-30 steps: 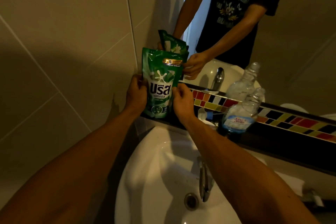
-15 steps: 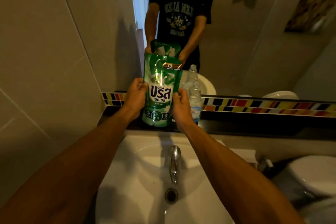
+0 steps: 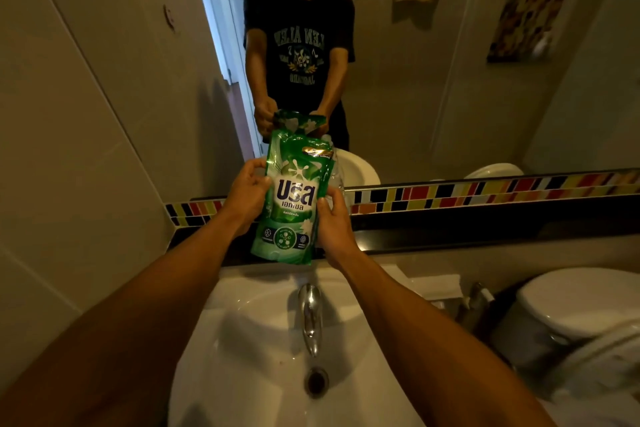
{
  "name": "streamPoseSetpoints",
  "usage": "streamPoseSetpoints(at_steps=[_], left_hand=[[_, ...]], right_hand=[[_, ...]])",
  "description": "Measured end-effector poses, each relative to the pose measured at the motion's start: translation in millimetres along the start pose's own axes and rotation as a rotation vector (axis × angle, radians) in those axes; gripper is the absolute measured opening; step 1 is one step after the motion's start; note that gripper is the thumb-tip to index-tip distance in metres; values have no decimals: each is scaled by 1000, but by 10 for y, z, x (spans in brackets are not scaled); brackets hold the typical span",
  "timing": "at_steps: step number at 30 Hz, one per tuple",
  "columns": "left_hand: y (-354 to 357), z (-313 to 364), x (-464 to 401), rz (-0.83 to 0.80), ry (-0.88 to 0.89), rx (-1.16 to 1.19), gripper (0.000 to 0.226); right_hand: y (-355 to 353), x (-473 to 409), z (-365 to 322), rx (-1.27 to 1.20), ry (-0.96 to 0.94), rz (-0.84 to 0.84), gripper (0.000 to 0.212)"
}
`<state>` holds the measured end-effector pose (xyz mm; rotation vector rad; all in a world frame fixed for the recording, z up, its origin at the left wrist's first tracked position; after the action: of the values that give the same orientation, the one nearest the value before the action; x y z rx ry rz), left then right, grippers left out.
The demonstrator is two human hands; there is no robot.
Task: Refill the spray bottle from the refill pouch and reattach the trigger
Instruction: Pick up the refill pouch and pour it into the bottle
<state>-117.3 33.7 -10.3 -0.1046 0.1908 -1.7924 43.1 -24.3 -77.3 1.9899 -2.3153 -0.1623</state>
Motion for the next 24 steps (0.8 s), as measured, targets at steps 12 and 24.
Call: streamPoseSetpoints(at_steps=[12, 24], left_hand=[[-81, 117, -28, -43, -66, -141, 31], [-108, 329, -87, -73, -99, -223, 39]], right_hand=[[87, 26, 31, -122, 8, -10, 32], [130, -42, 62, -222, 78, -37, 38]])
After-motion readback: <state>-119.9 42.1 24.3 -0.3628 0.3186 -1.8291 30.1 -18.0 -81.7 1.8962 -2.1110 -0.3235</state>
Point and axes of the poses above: each hand's wrist, its own x-axis away from the middle knuckle, its own y-axis out of the palm, z = x × y, the point moved 5 cm from there along -x, towards the middle knuckle, and after that the axes turned 7 degrees about -z, right-handed, at the moved point
